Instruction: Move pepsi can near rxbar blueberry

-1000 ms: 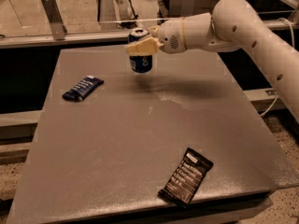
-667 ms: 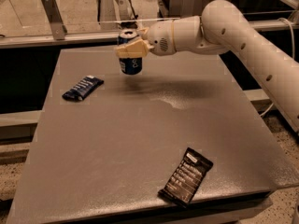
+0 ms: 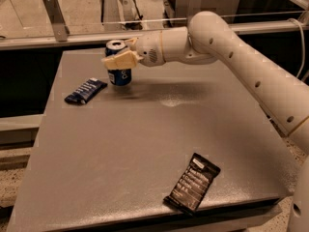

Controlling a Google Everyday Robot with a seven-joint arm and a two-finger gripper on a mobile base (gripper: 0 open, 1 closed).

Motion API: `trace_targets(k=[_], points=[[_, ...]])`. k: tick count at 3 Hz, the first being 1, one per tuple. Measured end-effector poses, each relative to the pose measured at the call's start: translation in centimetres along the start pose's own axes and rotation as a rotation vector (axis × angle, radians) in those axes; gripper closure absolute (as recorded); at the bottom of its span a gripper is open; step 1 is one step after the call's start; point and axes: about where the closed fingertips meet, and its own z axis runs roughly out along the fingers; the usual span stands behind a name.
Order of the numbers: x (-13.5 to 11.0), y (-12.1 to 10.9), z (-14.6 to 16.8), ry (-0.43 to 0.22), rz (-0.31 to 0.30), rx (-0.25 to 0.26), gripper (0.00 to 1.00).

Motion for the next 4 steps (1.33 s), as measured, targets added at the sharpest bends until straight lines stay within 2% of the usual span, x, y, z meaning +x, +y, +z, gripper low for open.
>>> trace_targets(k=[1, 4], points=[[0.8, 0.77, 1.4, 0.004, 0.016, -0.041, 0.83], [1.67, 1.75, 2.3, 0.008, 0.01, -0.095, 0.14]])
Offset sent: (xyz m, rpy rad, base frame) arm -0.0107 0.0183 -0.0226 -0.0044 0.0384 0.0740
